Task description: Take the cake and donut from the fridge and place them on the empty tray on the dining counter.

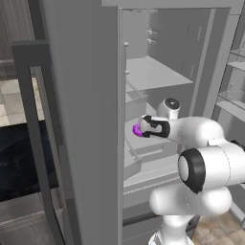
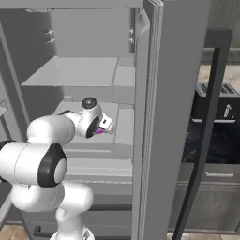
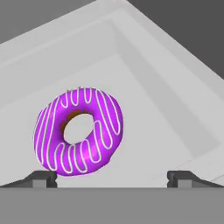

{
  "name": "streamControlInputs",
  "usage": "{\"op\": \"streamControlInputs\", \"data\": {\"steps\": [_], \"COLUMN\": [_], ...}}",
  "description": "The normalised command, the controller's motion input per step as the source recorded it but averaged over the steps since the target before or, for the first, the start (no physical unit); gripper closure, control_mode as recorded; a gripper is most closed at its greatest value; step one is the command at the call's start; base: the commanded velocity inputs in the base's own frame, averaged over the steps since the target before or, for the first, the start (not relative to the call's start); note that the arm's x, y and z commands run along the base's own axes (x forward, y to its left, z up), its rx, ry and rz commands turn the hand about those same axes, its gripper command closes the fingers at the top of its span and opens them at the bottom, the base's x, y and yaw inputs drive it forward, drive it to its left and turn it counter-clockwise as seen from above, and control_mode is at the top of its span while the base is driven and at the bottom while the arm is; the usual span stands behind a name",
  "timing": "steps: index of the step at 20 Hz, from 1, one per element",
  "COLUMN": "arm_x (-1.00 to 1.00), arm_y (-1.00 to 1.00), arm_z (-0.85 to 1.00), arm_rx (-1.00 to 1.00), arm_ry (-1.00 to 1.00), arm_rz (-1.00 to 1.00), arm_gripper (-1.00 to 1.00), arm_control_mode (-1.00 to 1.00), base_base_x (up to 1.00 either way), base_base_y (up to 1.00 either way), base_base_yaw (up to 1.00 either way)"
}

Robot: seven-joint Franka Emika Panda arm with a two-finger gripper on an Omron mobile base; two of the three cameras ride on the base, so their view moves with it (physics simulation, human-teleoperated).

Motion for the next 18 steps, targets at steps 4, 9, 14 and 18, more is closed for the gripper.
{"op": "streamControlInputs", "data": {"steps": [4,9,14,18], "arm_x": [0.30,0.29,0.34,0.42], "arm_y": [0.00,0.00,0.00,0.00], "arm_z": [-0.15,-0.33,-0.31,-0.18], "arm_rx": [0.00,0.00,0.00,0.00], "arm_ry": [0.00,0.00,0.00,0.00], "arm_rz": [0.00,0.00,0.00,0.00], "arm_gripper": [-1.00,-1.00,-1.00,-1.00], "arm_control_mode": [-1.00,-1.00,-1.00,-1.00], "base_base_x": [0.00,0.00,0.00,0.00], "base_base_y": [0.00,0.00,0.00,0.00], "base_base_yaw": [0.00,0.00,0.00,0.00]}}
